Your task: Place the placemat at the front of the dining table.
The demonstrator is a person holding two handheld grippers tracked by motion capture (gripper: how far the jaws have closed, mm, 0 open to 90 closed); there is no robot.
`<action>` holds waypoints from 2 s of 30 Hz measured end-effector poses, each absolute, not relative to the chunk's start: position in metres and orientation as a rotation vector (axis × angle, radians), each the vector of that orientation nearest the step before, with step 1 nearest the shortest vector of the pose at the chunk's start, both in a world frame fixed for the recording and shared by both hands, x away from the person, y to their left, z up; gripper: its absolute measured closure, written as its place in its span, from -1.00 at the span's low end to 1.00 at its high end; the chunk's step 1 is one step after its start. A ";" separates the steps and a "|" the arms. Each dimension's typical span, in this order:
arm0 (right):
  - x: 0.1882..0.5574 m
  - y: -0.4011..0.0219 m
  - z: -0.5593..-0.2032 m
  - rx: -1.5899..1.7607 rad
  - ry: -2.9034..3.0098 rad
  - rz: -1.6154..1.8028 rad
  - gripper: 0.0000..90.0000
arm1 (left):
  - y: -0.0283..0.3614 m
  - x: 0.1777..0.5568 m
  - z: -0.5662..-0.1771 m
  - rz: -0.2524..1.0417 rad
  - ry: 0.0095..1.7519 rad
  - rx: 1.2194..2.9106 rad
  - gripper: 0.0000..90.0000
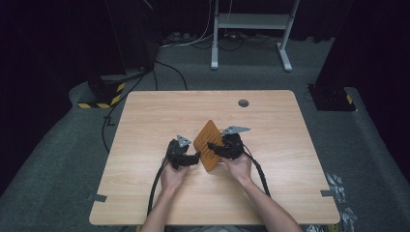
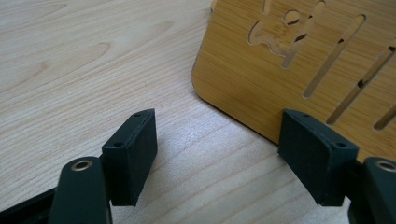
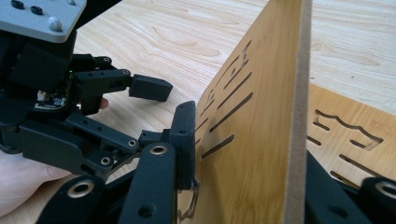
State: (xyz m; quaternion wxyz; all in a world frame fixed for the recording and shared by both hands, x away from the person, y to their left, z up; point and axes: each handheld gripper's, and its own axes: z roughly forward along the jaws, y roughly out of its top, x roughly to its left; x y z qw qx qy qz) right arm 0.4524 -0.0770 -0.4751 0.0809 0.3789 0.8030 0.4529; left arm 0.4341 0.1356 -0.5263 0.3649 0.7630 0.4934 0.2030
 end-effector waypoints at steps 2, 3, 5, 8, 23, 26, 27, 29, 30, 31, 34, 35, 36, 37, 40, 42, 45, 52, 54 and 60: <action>0.452 -0.077 -0.474 1.131 2.403 1.366 0.69 | 0.136 0.433 -0.526 0.517 1.275 1.949 -0.37; 0.451 -0.077 -0.474 1.126 2.405 1.369 0.70 | 0.137 0.433 -0.526 0.522 1.273 1.945 -0.37; 0.451 -0.076 -0.473 1.125 2.411 1.373 0.75 | 0.138 0.433 -0.526 0.524 1.258 1.950 -0.36; 0.451 -0.077 -0.471 1.126 2.422 1.391 0.81 | 0.139 0.431 -0.525 0.523 1.268 1.940 -0.36; 0.443 -0.067 -0.463 1.082 2.473 1.394 0.92 | 0.156 0.418 -0.519 0.545 1.259 1.939 -0.36; 0.441 -0.069 -0.460 1.065 2.463 1.380 0.92 | 0.161 0.418 -0.519 0.544 1.278 1.928 -0.36; 0.441 -0.071 -0.457 1.058 2.462 1.373 0.92 | 0.163 0.419 -0.519 0.540 1.282 1.931 -0.36; 0.440 -0.073 -0.455 1.049 2.451 1.362 0.92 | 0.164 0.418 -0.520 0.537 1.300 1.933 -0.36; 0.439 -0.074 -0.453 1.041 2.446 1.359 0.92 | 0.165 0.418 -0.520 0.535 1.305 1.933 -0.36; 0.439 -0.075 -0.452 1.039 2.444 1.359 0.92 | 0.166 0.418 -0.520 0.533 1.308 1.935 -0.36; 0.438 -0.078 -0.448 1.021 2.437 1.356 0.92 | 0.167 0.417 -0.519 0.540 1.315 1.934 -0.36; 0.438 -0.079 -0.447 1.017 2.432 1.355 0.92 | 0.167 0.417 -0.519 0.543 1.314 1.935 -0.36; 0.438 -0.080 -0.445 1.025 2.431 1.358 0.92 | 0.168 0.418 -0.519 0.545 1.311 1.940 -0.36; 0.438 -0.081 -0.444 1.010 2.429 1.356 0.92 | 0.168 0.418 -0.519 0.541 1.315 1.940 -0.36; 0.438 -0.085 -0.440 1.002 2.415 1.361 0.92 | 0.169 0.418 -0.520 0.546 1.318 1.948 -0.36; 0.438 -0.087 -0.439 1.006 2.409 1.363 0.92 | 0.170 0.418 -0.522 0.544 1.323 1.945 -0.36; 0.438 -0.090 -0.437 1.002 2.401 1.364 0.92 | 0.170 0.419 -0.524 0.553 1.331 1.954 -0.36; 0.439 -0.098 -0.432 1.001 2.383 1.358 0.92 | 0.169 0.420 -0.527 0.582 1.321 1.963 -0.37; 0.439 -0.100 -0.431 1.009 2.378 1.360 0.92 | 0.167 0.420 -0.527 0.588 1.319 1.968 -0.38; 0.439 -0.104 -0.430 0.994 2.380 1.354 0.92 | 0.168 0.421 -0.527 0.594 1.321 1.969 -0.38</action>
